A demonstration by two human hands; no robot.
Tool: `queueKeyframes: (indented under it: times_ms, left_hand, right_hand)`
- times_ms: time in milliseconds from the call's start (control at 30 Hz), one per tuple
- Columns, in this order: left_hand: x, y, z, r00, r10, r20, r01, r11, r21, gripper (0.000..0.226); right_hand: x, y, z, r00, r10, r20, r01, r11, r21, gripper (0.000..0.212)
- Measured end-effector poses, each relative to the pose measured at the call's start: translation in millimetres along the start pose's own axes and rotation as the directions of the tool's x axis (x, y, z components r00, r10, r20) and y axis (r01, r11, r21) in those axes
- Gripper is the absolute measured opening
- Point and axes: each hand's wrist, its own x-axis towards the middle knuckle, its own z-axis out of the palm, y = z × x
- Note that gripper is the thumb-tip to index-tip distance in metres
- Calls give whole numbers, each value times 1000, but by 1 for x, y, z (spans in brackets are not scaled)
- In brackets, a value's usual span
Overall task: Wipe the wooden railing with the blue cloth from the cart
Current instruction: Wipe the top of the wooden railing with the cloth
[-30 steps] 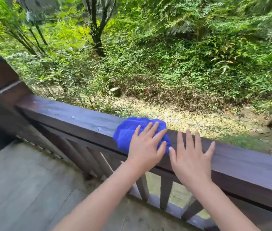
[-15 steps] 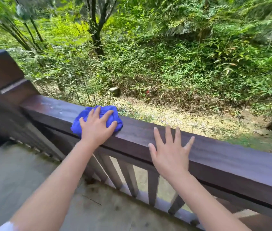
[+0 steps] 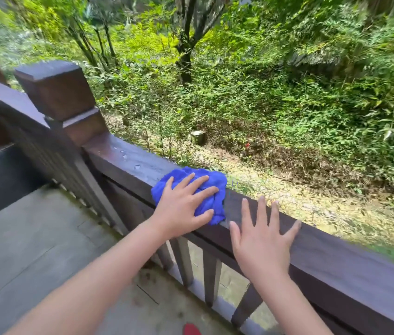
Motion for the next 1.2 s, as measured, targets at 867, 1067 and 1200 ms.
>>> queueKeyframes:
  times_ms: [867,1067,1200]
  left_hand:
    - [37,-200,-25,993,69,92,-80,989,125,55]
    - [53,-271,-30,980,-190,58,180,974,137,60]
    - [61,-294,-29,927,-374,-1,372,921,118,51]
  right_hand:
    - [93,-149,-1,985,-159,73,155,987,50,64]
    - [112,-186,14,972,-217,87,213,976,55,62]
    - [116,-198,15,975,-206,82,201,977,63,62]
